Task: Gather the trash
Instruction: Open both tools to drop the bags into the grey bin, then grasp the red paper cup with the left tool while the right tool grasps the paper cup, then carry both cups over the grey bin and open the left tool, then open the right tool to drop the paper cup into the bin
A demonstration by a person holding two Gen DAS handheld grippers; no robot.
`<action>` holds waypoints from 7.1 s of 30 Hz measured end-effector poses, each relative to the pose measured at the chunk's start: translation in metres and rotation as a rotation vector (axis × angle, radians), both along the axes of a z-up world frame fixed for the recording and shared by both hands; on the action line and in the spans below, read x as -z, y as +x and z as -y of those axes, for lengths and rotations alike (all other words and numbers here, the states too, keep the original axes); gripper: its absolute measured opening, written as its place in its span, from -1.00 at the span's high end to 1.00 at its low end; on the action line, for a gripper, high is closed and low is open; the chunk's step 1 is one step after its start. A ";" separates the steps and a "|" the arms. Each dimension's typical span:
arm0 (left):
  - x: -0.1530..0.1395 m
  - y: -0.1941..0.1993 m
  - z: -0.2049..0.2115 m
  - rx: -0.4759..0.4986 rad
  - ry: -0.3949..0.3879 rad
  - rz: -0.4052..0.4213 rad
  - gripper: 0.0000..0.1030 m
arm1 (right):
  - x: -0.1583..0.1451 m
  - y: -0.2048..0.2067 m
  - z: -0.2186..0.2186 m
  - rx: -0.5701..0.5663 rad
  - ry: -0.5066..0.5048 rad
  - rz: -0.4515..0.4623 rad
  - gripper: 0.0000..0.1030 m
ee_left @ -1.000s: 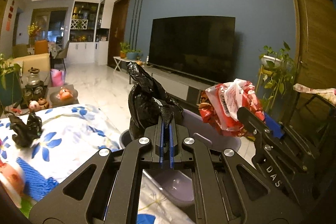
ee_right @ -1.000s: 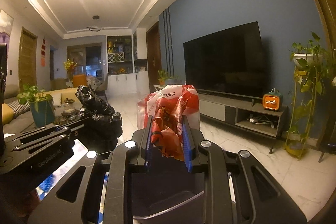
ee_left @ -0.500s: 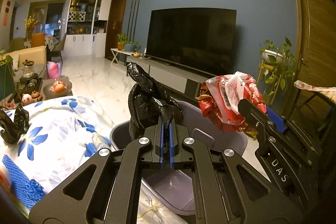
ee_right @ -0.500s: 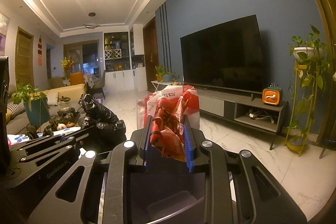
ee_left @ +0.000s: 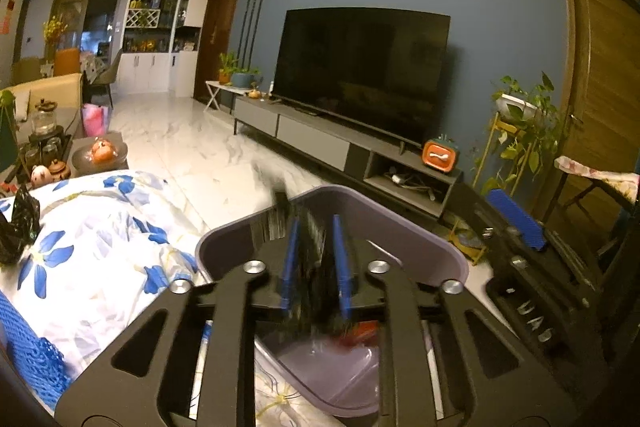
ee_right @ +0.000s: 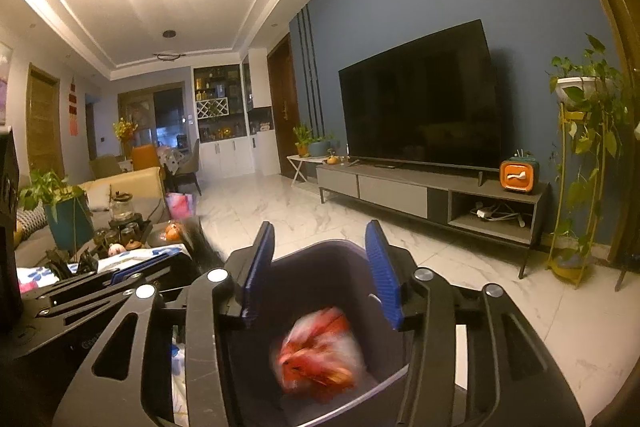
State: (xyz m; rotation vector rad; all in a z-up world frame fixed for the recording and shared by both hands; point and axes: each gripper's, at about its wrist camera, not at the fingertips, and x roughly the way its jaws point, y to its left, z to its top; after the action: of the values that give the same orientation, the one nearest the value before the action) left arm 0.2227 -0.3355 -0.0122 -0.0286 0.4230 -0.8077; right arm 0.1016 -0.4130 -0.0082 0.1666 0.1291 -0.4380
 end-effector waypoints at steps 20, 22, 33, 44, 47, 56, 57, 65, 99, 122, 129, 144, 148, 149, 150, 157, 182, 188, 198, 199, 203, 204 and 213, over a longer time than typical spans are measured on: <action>-0.018 -0.055 -0.099 -0.293 0.001 0.077 -0.70 | -0.007 -0.048 -0.048 -0.034 -0.017 0.028 -0.64; -0.017 -0.064 -0.117 -0.334 0.013 0.075 -0.70 | -0.008 -0.052 -0.059 -0.056 -0.027 0.026 -0.68; 0.003 -0.117 -0.251 -0.549 0.094 0.110 -0.70 | 0.001 -0.068 -0.141 -0.250 -0.048 0.012 -0.69; 0.049 -0.141 -0.343 -0.566 0.061 0.021 -0.69 | 0.038 -0.065 -0.233 -0.426 -0.076 -0.086 -0.69; 0.057 -0.134 -0.338 -0.472 0.060 0.005 -0.57 | 0.044 -0.062 -0.247 -0.444 -0.086 -0.104 -0.69; 0.082 -0.102 -0.347 -0.246 -0.076 -0.184 0.04 | 0.054 -0.054 -0.254 -0.446 -0.100 -0.129 -0.69; 0.083 -0.103 -0.346 -0.227 -0.080 -0.187 0.15 | 0.054 -0.053 -0.254 -0.447 -0.097 -0.132 -0.69; 0.089 -0.107 -0.337 -0.130 -0.092 -0.239 0.76 | 0.062 -0.043 -0.257 -0.465 -0.088 -0.156 -0.69; 0.020 -0.121 -0.391 -0.477 -0.106 -0.024 0.97 | 0.057 0.092 -0.308 -0.511 -0.068 -0.320 0.62; -0.004 -0.123 -0.333 -0.370 -0.070 0.028 0.97 | 0.003 -0.001 -0.221 -0.375 -0.026 -0.106 0.93; -0.026 -0.119 -0.281 -0.261 -0.043 0.085 0.97 | -0.012 -0.030 -0.170 -0.265 -0.034 -0.051 0.93; -0.041 -0.082 -0.116 0.002 -0.025 0.129 0.97 | -0.018 -0.050 -0.045 0.020 -0.028 -0.025 0.93; -0.030 -0.067 -0.078 0.037 -0.010 0.102 0.97 | -0.012 -0.046 -0.030 0.046 -0.025 -0.031 0.93; -0.028 -0.065 -0.072 0.042 -0.010 0.096 0.97 | -0.011 -0.045 -0.028 0.049 -0.025 -0.032 0.93; -0.025 -0.061 -0.067 0.045 -0.008 0.090 0.97 | -0.010 -0.045 -0.025 0.052 -0.027 -0.033 0.93; -0.009 -0.041 -0.041 0.064 0.005 0.048 0.97 | -0.003 -0.037 -0.012 0.063 -0.021 -0.047 0.93; 0.013 -0.019 0.002 0.110 0.061 -0.009 0.97 | 0.010 -0.017 0.009 0.062 0.013 -0.072 0.93; 0.018 -0.013 0.007 0.122 0.065 -0.038 0.96 | 0.011 -0.011 0.008 0.058 0.018 -0.082 0.93; 0.022 -0.014 -0.001 0.105 0.082 -0.029 0.27 | 0.012 -0.004 0.011 0.051 0.032 -0.079 0.93; 0.021 -0.014 -0.005 0.092 0.072 -0.026 0.09 | 0.012 -0.004 0.011 0.050 0.031 -0.079 0.92; 0.014 -0.015 -0.025 0.043 0.020 -0.033 -0.36 | 0.015 0.001 0.012 0.040 0.031 -0.084 0.92; 0.013 -0.016 -0.029 0.029 0.013 -0.031 -0.42 | 0.016 0.002 0.011 0.038 0.028 -0.086 0.92; 0.003 -0.036 -0.083 -0.121 -0.033 0.011 -0.61 | 0.018 0.005 0.011 0.031 0.028 -0.080 0.25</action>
State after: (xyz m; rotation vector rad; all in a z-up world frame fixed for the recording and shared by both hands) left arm 0.1868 -0.2522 -0.0151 -0.0794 0.3938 -0.6956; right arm 0.1066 -0.4240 -0.0264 0.1788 0.2117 -0.4740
